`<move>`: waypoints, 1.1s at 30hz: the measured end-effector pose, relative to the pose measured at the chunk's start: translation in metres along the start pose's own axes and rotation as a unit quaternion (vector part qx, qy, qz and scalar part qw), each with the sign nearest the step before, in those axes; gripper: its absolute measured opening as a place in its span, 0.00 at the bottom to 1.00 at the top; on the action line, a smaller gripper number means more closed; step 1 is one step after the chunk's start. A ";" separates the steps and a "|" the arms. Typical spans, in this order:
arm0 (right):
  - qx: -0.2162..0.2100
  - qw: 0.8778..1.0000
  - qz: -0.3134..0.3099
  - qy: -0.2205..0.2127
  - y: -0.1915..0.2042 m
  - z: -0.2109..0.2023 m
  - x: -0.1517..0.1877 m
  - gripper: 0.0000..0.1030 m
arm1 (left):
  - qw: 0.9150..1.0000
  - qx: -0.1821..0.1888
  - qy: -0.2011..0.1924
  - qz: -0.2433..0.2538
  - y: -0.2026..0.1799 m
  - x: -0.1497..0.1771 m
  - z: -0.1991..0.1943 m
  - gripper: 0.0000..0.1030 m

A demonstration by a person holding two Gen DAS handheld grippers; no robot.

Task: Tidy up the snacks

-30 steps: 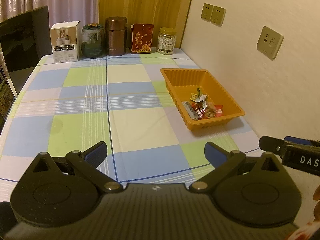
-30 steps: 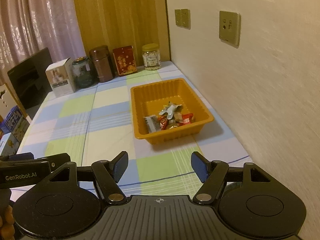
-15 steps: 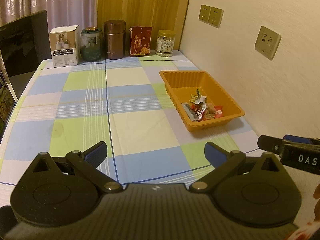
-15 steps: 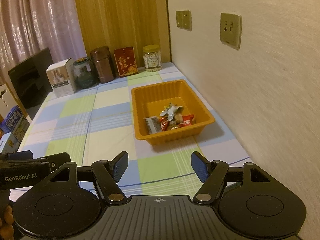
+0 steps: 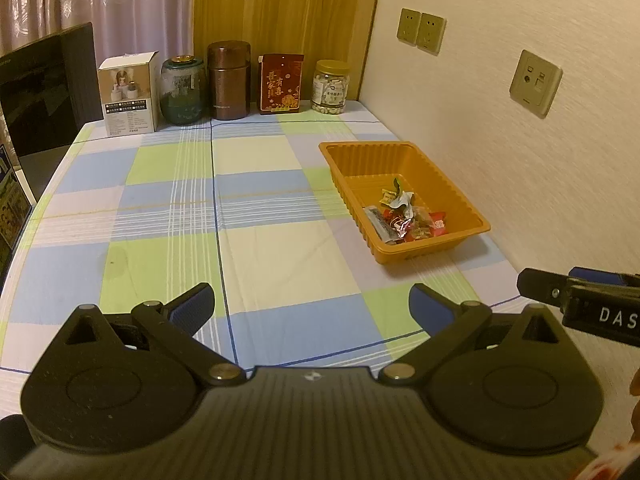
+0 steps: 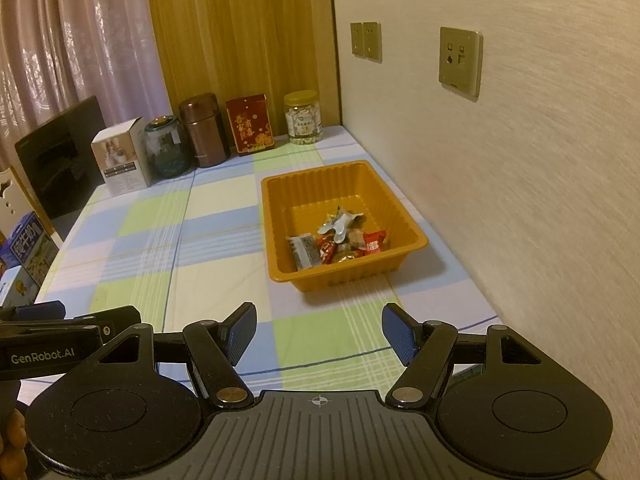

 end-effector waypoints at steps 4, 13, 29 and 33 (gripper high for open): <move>0.000 1.000 -0.002 -0.001 -0.002 0.000 -0.001 0.67 | 1.000 0.000 0.000 -0.001 0.000 0.000 0.000 1.00; 0.001 1.000 -0.002 -0.001 -0.002 0.000 -0.003 0.67 | 1.000 0.000 0.000 0.000 -0.001 0.000 0.000 1.00; 0.002 1.000 -0.002 -0.001 -0.002 0.000 -0.002 0.67 | 1.000 0.000 0.000 0.002 -0.001 0.000 0.001 1.00; 0.002 1.000 -0.002 -0.001 -0.003 0.000 -0.001 0.67 | 1.000 0.001 0.000 0.002 -0.001 0.000 0.001 1.00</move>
Point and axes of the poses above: each gripper's, at about its wrist camera, not at the fingertips, and z roughly the way its jaws point, y to its left, x to its underside, the point moved 2 cm from there along z, roughly the way its jaws point, and after that the axes turned 14 degrees about -z, right-handed, at the moved point
